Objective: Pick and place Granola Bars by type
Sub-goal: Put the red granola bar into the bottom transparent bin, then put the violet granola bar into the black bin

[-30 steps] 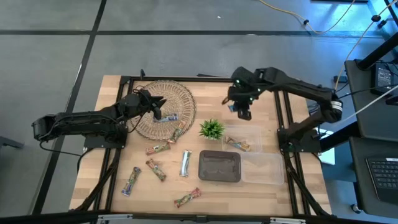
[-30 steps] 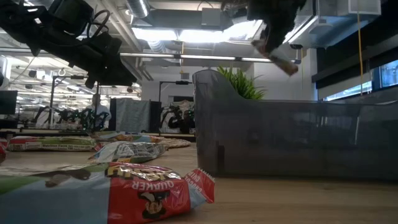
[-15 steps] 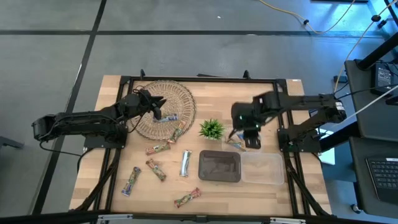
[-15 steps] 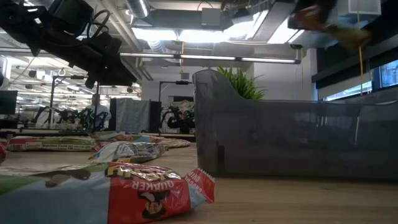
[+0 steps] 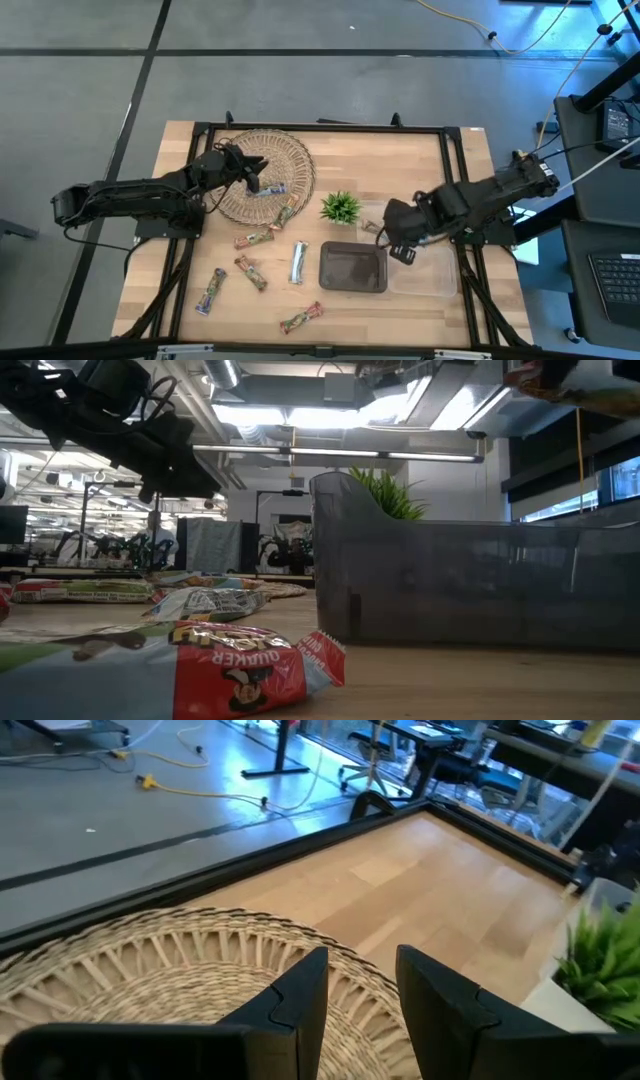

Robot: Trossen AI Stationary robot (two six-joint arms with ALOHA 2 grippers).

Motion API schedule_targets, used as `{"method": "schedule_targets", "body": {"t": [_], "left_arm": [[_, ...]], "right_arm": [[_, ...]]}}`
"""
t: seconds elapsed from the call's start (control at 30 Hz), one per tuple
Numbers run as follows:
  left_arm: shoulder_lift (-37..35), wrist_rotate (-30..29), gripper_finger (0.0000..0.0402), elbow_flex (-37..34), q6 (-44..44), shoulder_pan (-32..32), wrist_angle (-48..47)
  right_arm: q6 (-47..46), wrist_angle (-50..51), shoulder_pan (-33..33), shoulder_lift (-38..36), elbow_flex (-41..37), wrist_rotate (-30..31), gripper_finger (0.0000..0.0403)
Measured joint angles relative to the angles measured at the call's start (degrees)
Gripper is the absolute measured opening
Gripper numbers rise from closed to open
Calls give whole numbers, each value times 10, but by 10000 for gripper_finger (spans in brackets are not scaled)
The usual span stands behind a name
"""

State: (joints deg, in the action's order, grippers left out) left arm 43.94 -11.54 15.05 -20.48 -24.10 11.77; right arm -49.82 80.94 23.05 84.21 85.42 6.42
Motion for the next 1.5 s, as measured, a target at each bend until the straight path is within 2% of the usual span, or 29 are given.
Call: {"method": "schedule_targets", "body": {"t": [0.17, 0.4, 0.57, 0.77, 0.97, 1.13, 1.23, 1.5], "left_arm": [[0, 10, 114, 0, 22, 0, 0], [0, 10, 114, 0, 26, 0, 0], [0, 10, 114, 0, 27, 0, 0], [0, 10, 114, 0, 27, 0, 0], [0, 10, 114, 0, 27, 0, 0], [0, 10, 114, 0, 27, 0, 0], [0, 10, 114, 0, 27, 0, 0], [0, 10, 114, 0, 27, 0, 0]], "right_arm": [[-83, -5, 52, 0, -57, 0, 79], [-117, -119, 101, 1, -168, -23, 79], [-140, -162, 106, 1, -236, -49, 79], [-145, -229, 106, 1, -302, -50, 79], [-143, -282, 106, 1, -347, -56, 79], [-141, -293, 106, 1, -366, -96, 81], [-140, -300, 106, 1, -370, -111, 96], [-141, -299, 106, 1, -368, -119, 173]]}}
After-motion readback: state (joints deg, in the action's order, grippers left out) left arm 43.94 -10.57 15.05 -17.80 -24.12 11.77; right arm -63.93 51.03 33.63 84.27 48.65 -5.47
